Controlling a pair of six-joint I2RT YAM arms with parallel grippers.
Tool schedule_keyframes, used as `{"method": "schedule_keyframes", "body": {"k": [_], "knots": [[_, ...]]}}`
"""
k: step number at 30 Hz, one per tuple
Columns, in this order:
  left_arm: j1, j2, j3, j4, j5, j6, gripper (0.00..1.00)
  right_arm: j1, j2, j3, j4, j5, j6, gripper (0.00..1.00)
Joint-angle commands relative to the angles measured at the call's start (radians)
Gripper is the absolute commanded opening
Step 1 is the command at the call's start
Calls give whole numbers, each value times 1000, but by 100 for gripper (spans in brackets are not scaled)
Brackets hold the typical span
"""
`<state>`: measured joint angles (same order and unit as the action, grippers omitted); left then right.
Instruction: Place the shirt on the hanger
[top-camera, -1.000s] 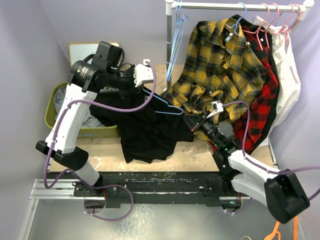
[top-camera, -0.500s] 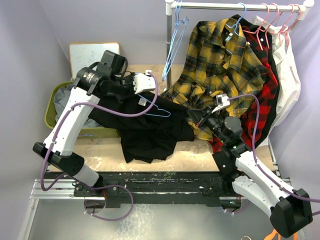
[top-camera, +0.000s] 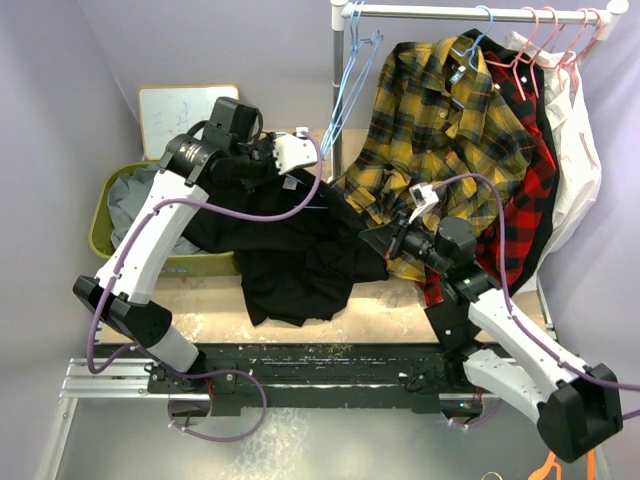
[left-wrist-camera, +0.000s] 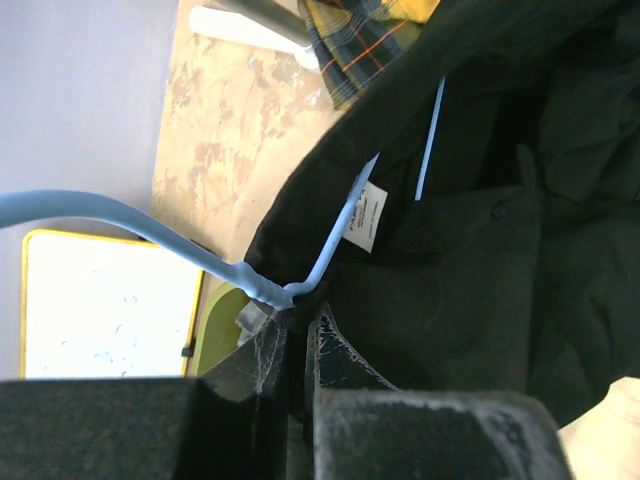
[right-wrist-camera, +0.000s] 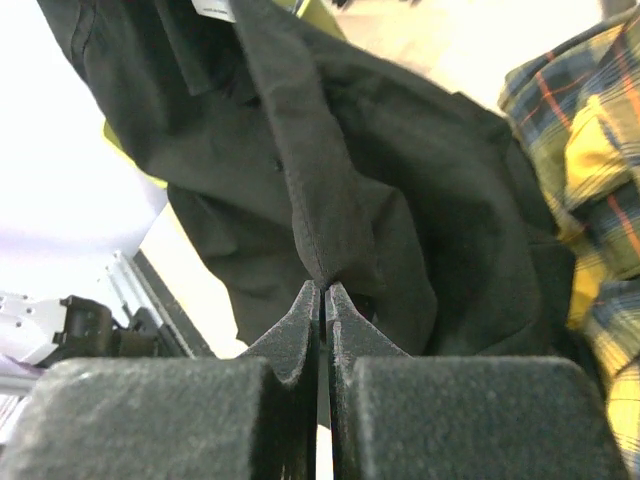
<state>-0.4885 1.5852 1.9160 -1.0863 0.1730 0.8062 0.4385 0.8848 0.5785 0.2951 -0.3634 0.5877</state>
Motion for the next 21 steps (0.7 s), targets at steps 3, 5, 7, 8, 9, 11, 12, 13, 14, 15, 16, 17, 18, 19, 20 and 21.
{"method": "schedule_keyframes", "body": {"k": [3,5,7,8,9,11,12,13,14,15,16,17,18,19,20,21], "knots": [[1,-35,11,18,187,-73,0,91,125,118,221,-55,82,0],[1,-43,8,13,233,-90,0,152,179,171,259,-34,81,0],[2,-48,5,12,277,-107,0,215,230,228,305,-21,86,0],[4,-49,4,16,296,-117,0,238,253,247,330,-20,92,0],[5,-50,2,21,318,-128,0,258,272,260,355,-19,96,0],[9,-50,-1,29,360,-149,0,289,300,279,392,-15,101,0],[12,-50,-2,32,380,-154,0,299,305,282,408,-16,99,0],[14,-51,-4,32,394,-157,0,307,307,280,421,-21,93,4],[16,-52,-7,34,401,-157,0,310,302,274,427,-27,76,20],[17,-54,-11,35,406,-155,0,311,289,264,420,-25,56,37],[19,-56,-15,32,407,-146,0,312,267,247,405,-9,24,51],[19,-58,-22,29,408,-136,0,314,235,219,388,13,-18,73],[21,-61,-28,26,409,-127,0,314,195,184,368,54,-60,96],[23,-63,-35,20,416,-114,0,313,146,149,345,105,-108,100],[24,-66,-42,10,430,-97,0,313,99,118,316,154,-163,100],[24,-67,-46,-3,444,-80,0,313,48,92,272,188,-228,100]]}}
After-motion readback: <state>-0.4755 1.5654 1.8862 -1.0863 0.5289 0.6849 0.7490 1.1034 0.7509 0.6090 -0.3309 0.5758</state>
